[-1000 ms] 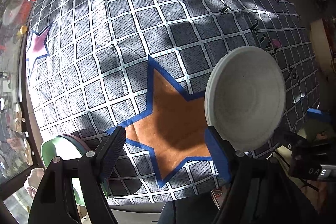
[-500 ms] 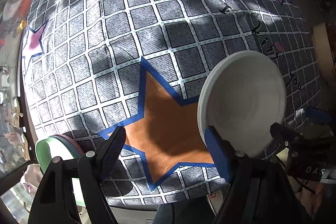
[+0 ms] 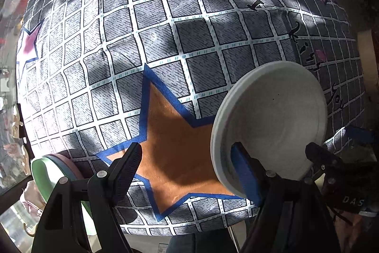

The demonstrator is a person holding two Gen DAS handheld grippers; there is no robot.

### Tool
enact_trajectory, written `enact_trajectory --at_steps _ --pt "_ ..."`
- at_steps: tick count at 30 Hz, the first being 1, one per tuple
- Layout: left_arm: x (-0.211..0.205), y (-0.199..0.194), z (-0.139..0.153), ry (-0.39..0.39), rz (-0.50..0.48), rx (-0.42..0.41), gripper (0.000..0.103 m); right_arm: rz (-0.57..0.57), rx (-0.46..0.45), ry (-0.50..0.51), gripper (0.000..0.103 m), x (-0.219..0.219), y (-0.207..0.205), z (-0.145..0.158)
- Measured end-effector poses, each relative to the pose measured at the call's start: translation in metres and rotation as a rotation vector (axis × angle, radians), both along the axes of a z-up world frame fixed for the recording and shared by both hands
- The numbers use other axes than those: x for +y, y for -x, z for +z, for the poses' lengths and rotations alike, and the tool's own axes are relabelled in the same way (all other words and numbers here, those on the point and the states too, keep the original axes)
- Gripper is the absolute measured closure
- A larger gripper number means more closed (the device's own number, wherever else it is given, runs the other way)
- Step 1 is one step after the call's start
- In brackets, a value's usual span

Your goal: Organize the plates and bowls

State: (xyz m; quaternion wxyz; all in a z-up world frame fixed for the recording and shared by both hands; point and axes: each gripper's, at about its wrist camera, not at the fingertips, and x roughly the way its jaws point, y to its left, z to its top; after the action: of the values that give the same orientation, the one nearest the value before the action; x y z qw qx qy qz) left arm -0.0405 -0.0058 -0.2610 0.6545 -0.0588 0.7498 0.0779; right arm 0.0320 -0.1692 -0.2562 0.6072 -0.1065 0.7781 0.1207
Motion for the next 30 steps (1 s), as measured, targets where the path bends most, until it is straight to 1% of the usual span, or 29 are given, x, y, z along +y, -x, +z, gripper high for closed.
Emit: enact_trajectory --at_steps 4,8,12,16,20,25,30 --pt "-0.008 -0.007 -0.013 0.000 0.014 0.014 0.022 -0.004 0.006 -0.004 0.000 -0.001 -0.003 -0.008" --pt "-0.017 -0.011 -0.025 -0.003 0.025 0.022 0.022 0.001 0.012 -0.012 0.000 -0.006 -0.007 -0.026" --pt "-0.017 -0.010 -0.032 -0.004 0.034 0.028 0.022 0.011 0.015 -0.014 0.000 0.002 -0.008 -0.036" --pt "-0.012 0.001 -0.046 -0.003 0.045 0.028 0.022 0.013 0.017 -0.017 0.000 0.007 -0.010 -0.049" --pt "-0.006 0.009 -0.053 0.004 0.071 0.019 0.022 0.024 0.003 -0.031 0.000 0.015 -0.012 -0.063" --pt "-0.006 0.016 -0.067 0.028 0.104 0.008 0.022 0.056 -0.002 -0.047 0.000 0.032 -0.014 -0.089" --pt "-0.006 0.022 -0.077 0.030 0.103 -0.014 0.020 0.072 -0.009 -0.059 0.000 0.042 -0.011 -0.108"
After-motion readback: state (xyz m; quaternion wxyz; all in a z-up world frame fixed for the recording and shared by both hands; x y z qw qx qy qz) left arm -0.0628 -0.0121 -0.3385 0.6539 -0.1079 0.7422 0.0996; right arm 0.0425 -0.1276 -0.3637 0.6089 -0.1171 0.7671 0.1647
